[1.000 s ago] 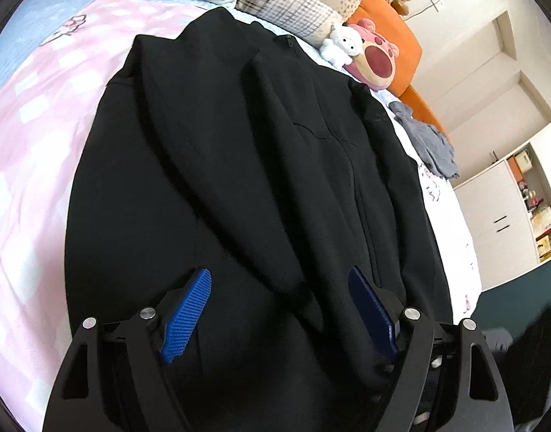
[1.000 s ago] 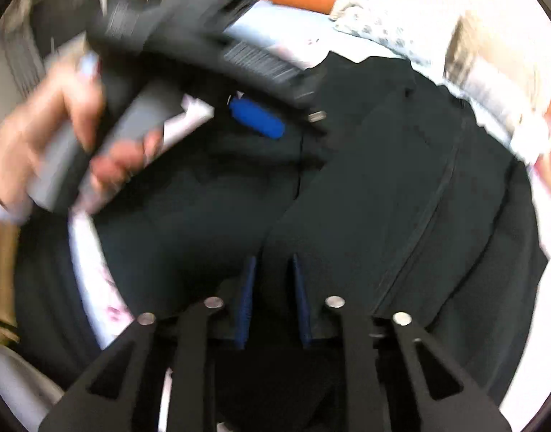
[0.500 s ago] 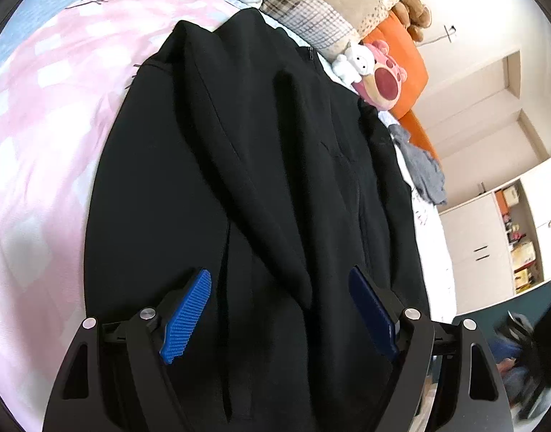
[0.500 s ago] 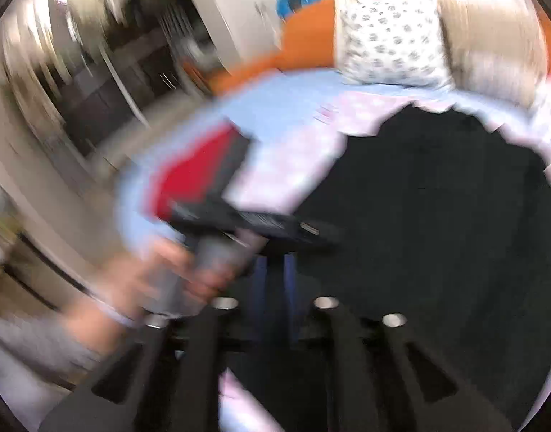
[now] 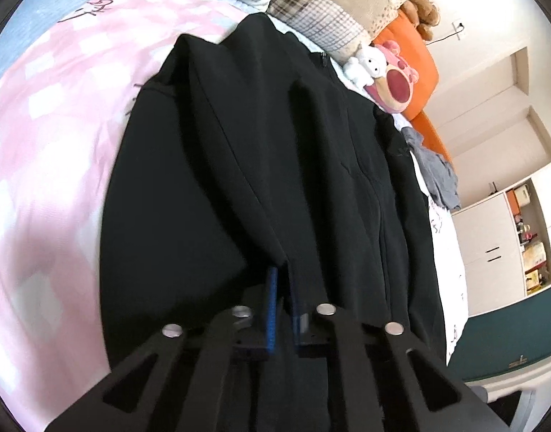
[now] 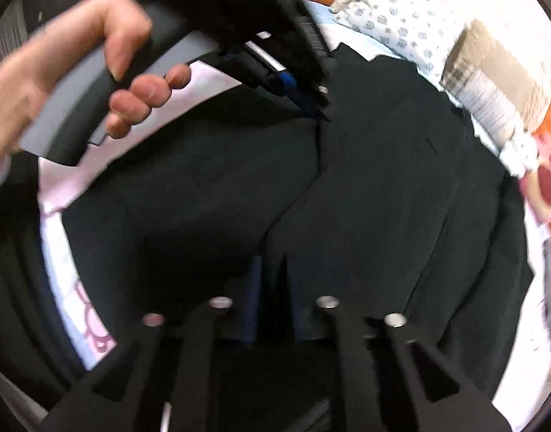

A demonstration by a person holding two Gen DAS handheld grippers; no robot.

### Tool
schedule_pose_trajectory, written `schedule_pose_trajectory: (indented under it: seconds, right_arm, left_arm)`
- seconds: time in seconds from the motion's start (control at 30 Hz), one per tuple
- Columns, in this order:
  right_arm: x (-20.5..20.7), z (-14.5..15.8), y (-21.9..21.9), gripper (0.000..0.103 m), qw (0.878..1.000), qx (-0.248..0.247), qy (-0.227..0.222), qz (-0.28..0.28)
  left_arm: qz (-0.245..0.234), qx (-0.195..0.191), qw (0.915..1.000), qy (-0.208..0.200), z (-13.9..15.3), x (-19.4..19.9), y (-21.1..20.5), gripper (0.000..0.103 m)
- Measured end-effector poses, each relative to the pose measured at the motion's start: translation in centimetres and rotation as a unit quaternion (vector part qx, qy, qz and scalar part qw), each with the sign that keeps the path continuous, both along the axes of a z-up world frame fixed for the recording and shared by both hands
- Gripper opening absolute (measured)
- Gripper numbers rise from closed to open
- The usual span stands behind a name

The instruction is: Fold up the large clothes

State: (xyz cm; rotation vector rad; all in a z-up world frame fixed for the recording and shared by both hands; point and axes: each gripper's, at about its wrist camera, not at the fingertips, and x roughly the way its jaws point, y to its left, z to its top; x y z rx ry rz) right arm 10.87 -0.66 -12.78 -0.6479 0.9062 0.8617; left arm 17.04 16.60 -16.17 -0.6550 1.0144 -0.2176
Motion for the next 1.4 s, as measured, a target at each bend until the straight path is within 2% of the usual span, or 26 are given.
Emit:
schedule_pose_trajectory:
  seconds: [0.1, 0.17, 0.23, 0.27, 0.3, 0.37, 0.4, 0.43, 0.5, 0.67, 0.77, 0.8, 0.87, 0.9, 0.97, 1.03, 1.1, 1.2, 1.27, 1.3, 1.4]
  right_arm:
    - [1.8, 1.6, -1.8, 0.005, 0.995, 0.068, 0.067, -0.019]
    - [3.5, 2.9, -3.6, 0.005, 0.984, 0.129, 0.121, -0.03]
    - [5.0, 4.3, -5.5, 0.005, 0.959, 0.204, 0.195, -0.037]
    - [6.0, 4.9, -6.5, 0.005, 0.939, 0.247, 0.236, -0.04]
    - [6.3, 5.3, -7.2, 0.005, 0.926, 0.271, 0.259, -0.043]
    - [8.2, 5.4, -9.5, 0.005, 0.879, 0.342, 0.326, -0.054]
    - [8.8, 5.2, -10.3, 0.005, 0.865, 0.36, 0.344, -0.063]
    - [8.9, 5.2, -10.7, 0.005, 0.863, 0.364, 0.344, -0.072]
    - [9.5, 3.8, -12.2, 0.005, 0.872, 0.347, 0.328, -0.102]
    - [9.6, -0.1, -15.3, 0.005, 0.872, 0.319, 0.338, -0.153]
    - [9.3, -0.4, -16.1, 0.005, 0.88, 0.302, 0.329, -0.16]
    - [9.1, -0.4, -16.1, 0.006, 0.886, 0.291, 0.324, -0.161]
    - [8.7, 0.4, -16.0, 0.008, 0.913, 0.247, 0.281, -0.161]
    - [8.3, 1.2, -15.9, 0.008, 0.924, 0.233, 0.258, -0.157]
    - [7.4, 3.0, -15.8, 0.017, 0.934, 0.234, 0.228, -0.146]
    - [5.8, 4.8, -14.9, 0.057, 0.948, 0.224, 0.191, -0.119]
    - [3.9, 5.9, -13.2, 0.06, 0.962, 0.205, 0.157, -0.092]
    - [1.4, 5.9, -11.2, 0.06, 0.97, 0.19, 0.142, -0.051]
    - [-0.9, 6.0, -8.6, 0.06, 0.98, 0.172, 0.094, -0.02]
    - [-1.7, 5.7, -8.3, 0.06, 0.983, 0.166, 0.079, -0.013]
    - [-5.3, 5.0, -4.3, 0.062, 0.988, 0.144, 0.038, 0.027]
  left_arm:
    - [-0.005, -0.014, 0.9999, -0.001, -0.1, 0.1, 0.5, 0.009]
    - [-0.003, -0.016, 0.9999, -0.005, 0.4, -0.2, 0.9, 0.007]
    - [0.004, -0.032, 0.9994, -0.012, 1.3, -0.6, 1.6, 0.007]
    - [0.008, -0.03, 0.9994, -0.016, 2.1, -0.9, 2.2, 0.007]
    - [0.01, -0.024, 0.9995, -0.02, 2.7, -1.1, 2.5, 0.007]
    - [0.015, -0.004, 0.9996, -0.025, 3.9, -1.5, 3.3, 0.007]
    - [0.02, 0.003, 0.9994, -0.027, 4.4, -1.6, 3.9, 0.007]
    - [0.023, 0.008, 0.9994, -0.024, 4.6, -1.6, 4.3, 0.007]
    - [0.026, 0.017, 0.9994, -0.012, 4.5, -1.4, 4.9, 0.008]
    - [0.013, 0.02, 0.9996, 0.014, 2.0, -1.4, 3.4, 0.008]
    - [0.012, 0.027, 0.9992, 0.029, 0.9, -1.0, 2.8, 0.008]
    - [0.01, 0.034, 0.9987, 0.036, 0.4, -0.9, 2.7, 0.008]
    - [0.008, 0.042, 0.9983, 0.04, 0.1, -1.1, 2.6, 0.008]
    - [0.006, 0.041, 0.9985, 0.037, 0.3, -1.2, 2.7, 0.012]
    - [0.004, 0.05, 0.9984, 0.024, 1.4, -1.7, 2.6, 0.02]
    - [-0.007, 0.064, 0.9978, 0.015, 2.2, -2.1, 2.2, 0.024]
    - [-0.019, 0.079, 0.9966, 0.014, 2.8, -2.0, 1.5, 0.029]
    - [-0.017, 0.082, 0.9965, 0.002, 3.8, -1.6, 1.4, 0.042]
    - [-0.002, 0.088, 0.9961, -0.007, 4.7, -1.2, 1.9, 0.05]
    - [0.004, 0.095, 0.9955, -0.011, 5.1, -1.0, 2.1, 0.059]
    - [0.012, 0.125, 0.992, -0.016, 6.1, 0.3, 3.1, 0.064]
